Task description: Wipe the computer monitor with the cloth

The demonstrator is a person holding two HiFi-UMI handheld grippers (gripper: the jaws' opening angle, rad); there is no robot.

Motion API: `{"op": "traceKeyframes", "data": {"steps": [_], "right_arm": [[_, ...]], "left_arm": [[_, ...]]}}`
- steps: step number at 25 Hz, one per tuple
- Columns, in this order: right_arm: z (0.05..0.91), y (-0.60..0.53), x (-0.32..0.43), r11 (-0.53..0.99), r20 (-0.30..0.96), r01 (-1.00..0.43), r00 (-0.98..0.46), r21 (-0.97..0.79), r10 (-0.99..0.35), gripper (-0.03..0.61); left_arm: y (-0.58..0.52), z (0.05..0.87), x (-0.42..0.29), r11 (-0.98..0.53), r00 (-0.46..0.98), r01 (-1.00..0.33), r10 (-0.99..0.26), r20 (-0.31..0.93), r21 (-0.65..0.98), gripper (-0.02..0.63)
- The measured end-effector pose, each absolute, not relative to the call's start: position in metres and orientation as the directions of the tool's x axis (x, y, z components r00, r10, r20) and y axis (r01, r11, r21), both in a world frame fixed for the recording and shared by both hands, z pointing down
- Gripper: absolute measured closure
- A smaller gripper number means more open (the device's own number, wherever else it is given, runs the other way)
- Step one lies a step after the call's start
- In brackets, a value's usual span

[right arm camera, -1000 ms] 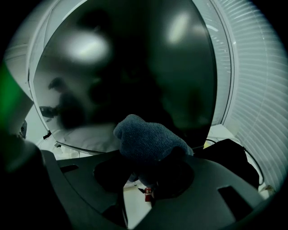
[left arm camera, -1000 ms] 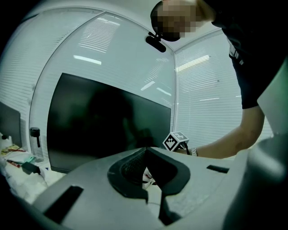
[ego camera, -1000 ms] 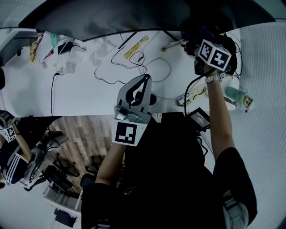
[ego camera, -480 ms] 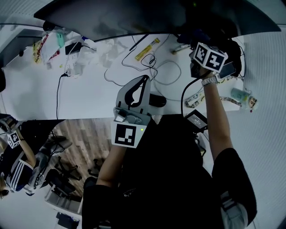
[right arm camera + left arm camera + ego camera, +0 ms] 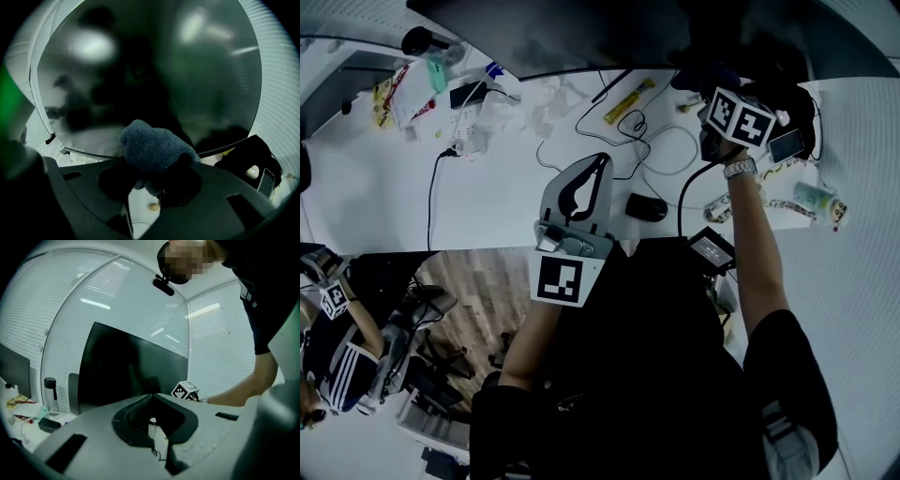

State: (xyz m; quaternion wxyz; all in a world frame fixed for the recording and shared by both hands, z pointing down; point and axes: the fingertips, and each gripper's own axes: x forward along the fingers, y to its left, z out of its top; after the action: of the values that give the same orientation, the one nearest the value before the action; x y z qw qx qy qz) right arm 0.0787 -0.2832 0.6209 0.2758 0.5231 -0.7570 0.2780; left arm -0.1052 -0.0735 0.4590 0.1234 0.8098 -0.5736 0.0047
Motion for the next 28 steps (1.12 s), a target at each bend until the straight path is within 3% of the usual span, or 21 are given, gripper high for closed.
{"op": "traceKeyframes", "data": {"steps": [28], "right_arm": [[0.626,-0.231,-0.097,0.444,0.710,-0.878,-0.427,-0.178,-0.560,0.451]], "left_arm": [[-0.035,0.464,-0.211,-0.243,0.273,-0.947,-0.954,0.126,0.211,0.606]]}}
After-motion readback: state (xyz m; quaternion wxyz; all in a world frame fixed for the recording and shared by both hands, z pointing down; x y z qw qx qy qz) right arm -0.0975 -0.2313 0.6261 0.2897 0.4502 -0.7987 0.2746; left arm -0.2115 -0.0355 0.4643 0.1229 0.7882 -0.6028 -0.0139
